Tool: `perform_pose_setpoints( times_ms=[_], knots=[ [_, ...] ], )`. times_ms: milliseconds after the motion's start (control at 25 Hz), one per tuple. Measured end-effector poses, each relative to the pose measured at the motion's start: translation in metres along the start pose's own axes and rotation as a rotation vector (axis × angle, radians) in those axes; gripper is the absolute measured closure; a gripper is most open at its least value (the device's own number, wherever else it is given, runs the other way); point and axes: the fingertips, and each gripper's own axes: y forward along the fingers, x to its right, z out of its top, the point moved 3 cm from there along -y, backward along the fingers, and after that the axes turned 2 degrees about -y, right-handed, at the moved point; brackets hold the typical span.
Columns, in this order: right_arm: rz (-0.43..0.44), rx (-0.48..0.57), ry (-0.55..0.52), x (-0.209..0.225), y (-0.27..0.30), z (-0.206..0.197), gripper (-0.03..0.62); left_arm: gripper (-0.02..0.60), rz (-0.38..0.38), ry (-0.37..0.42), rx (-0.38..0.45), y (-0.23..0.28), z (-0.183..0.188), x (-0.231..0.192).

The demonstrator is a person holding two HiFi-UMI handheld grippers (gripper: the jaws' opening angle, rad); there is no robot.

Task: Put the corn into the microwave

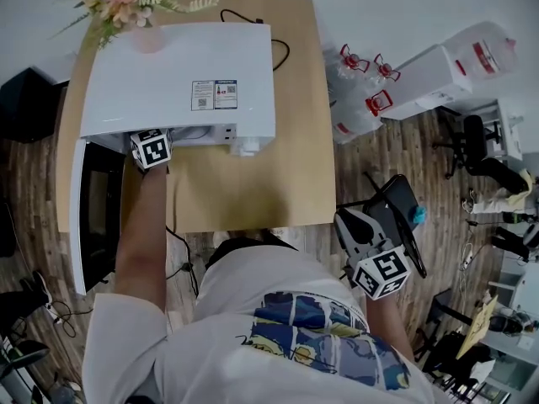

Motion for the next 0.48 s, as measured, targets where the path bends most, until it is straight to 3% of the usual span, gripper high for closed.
perform_pose_setpoints(
  times_ms=[240, 480],
  knots=[
    [-0.013, -0.003, 0.004, -0.0022, -0.0081, -0.0025, 0.557, 0.321, 0.029, 0.014, 0.041, 0.0042, 0.0066, -0.0018],
    [-0.013, -0.004, -0.001, 0.0035, -0.0103, -0.0033, 0.557, 0.302, 0.060, 0.000, 0.024, 0.0020, 0.0060, -0.0025]
  ],
)
